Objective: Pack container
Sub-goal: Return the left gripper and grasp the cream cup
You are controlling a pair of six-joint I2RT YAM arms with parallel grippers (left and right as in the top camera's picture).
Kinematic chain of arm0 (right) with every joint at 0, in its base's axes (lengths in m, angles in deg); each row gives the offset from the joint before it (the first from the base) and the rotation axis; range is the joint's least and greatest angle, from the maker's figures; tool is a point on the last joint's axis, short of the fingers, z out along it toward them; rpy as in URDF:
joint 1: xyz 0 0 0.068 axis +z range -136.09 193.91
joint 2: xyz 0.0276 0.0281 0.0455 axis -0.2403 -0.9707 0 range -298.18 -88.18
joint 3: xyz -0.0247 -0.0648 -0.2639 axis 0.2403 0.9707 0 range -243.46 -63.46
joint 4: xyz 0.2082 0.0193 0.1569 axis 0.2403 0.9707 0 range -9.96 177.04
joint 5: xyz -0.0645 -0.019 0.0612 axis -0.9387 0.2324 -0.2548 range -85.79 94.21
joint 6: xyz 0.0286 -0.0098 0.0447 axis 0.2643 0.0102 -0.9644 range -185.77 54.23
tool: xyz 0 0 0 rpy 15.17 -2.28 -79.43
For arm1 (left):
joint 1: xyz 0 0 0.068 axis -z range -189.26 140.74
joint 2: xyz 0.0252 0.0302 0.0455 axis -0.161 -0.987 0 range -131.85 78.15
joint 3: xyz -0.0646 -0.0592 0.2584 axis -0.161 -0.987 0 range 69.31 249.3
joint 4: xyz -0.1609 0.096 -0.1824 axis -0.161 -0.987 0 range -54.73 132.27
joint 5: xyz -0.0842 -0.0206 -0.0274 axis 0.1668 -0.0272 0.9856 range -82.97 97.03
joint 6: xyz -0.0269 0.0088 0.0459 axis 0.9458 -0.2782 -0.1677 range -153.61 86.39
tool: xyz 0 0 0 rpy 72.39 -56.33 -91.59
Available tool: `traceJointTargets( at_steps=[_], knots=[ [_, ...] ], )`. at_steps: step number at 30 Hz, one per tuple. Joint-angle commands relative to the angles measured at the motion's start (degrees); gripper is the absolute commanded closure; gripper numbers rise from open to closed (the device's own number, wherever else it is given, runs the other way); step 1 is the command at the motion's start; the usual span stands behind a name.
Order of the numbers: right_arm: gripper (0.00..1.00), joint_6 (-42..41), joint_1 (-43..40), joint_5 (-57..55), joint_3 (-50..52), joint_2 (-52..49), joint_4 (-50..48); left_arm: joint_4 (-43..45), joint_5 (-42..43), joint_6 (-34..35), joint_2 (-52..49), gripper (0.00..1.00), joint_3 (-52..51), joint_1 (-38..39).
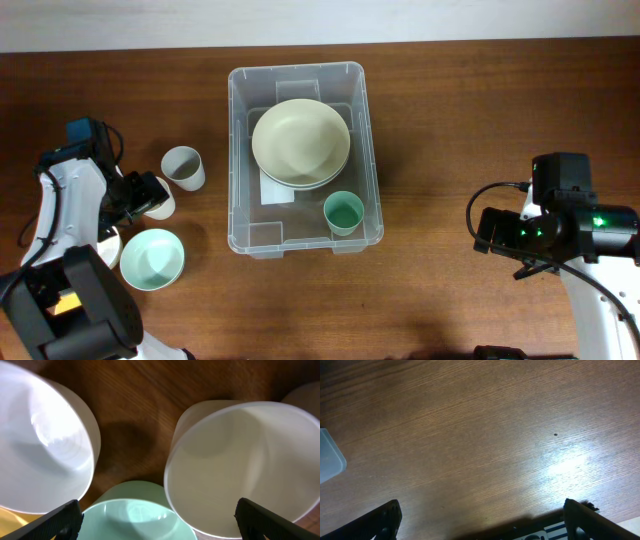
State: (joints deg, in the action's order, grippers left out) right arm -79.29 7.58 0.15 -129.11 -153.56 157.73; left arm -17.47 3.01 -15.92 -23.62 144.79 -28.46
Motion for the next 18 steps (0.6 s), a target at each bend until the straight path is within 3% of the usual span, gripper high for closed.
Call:
traceJointTargets(
  at_steps=[1,13,15,18],
  knots=[
    [0.01,-0.42,0.26,-0.55,0.09,0.07,-0.15,0.9,0.2,-0.92,-0.55,0.01,-0.46,-0.26],
    [0.01,-0.42,0.26,-0.52,0.09,0.07,-0.13,6.34,2.36,-3.34,-5.18,0.05,-0.46,-0.24],
    [0.01,-0.42,0.26,-0.52,0.09,0.07,-0.13,7.26,2.38,-3.72,-5.99,0.1,-0.46,-0.24],
    [0.01,-0.42,0.26,-0.52,0.09,0.07,-0.13,7.89,2.36,-3.98,-6.38,0.26,-0.46,-0.24]
  ],
)
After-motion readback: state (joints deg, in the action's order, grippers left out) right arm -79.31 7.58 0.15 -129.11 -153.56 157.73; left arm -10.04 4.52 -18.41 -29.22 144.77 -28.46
